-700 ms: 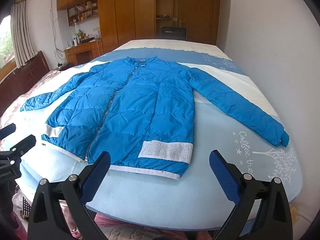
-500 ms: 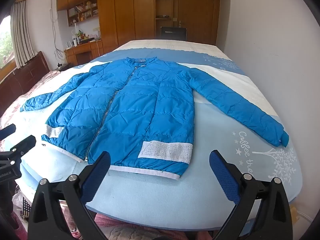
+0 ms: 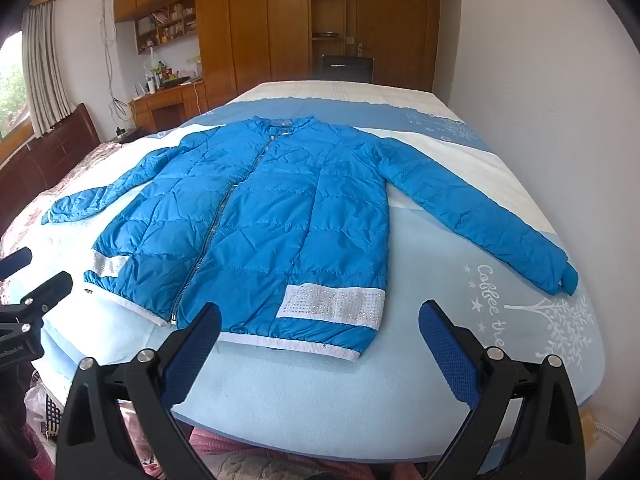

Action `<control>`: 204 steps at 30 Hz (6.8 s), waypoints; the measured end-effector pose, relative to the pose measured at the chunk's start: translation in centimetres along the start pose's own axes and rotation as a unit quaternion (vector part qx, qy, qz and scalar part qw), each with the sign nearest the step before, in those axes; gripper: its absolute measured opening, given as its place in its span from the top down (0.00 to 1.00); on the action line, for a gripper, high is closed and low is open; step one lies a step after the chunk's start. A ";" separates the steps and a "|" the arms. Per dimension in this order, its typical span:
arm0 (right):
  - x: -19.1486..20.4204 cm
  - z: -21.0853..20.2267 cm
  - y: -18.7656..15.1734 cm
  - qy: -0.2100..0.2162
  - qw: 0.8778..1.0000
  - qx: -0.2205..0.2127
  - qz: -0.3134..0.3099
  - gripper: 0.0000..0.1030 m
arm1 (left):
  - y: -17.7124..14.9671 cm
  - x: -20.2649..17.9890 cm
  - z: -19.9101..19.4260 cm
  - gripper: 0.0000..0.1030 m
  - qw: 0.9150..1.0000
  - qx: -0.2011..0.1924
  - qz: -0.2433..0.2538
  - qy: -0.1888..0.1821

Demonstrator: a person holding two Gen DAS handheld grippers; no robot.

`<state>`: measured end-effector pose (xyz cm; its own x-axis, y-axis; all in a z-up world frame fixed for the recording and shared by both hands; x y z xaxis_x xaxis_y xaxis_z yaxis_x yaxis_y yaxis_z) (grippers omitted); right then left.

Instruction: Fold large clothes

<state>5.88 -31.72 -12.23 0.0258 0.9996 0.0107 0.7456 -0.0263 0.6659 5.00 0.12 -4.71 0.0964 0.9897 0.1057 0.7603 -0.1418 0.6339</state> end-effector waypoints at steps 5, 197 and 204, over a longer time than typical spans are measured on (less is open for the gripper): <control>0.0 0.0 0.1 0.000 1.000 0.000 0.000 0.04 | 0.1 -0.1 -0.1 0.03 1.000 -0.001 0.001 0.001; -10.4 32.0 23.2 0.171 0.965 0.166 0.109 0.59 | 24.9 7.4 35.5 0.73 0.977 0.140 -0.144 -0.074; -10.2 31.4 23.1 0.153 0.971 0.158 0.096 0.59 | 24.8 8.4 34.5 0.62 0.974 0.136 -0.161 -0.085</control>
<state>43.79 -42.80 -20.36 0.0208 0.9309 0.3646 0.9147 -0.1649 0.3689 46.84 5.62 -14.50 -0.0888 0.9741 -0.2079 0.9081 0.1650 0.3849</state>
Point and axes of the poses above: each gripper's, at about its wrist camera, not at the fingertips, and z roughly the way its jaws point, x to its left, y to its top, the point moved 7 cm from there along z, roughly the way its jaws point, and after that the axes turned 7 degrees about x, right-handed, at the moved point
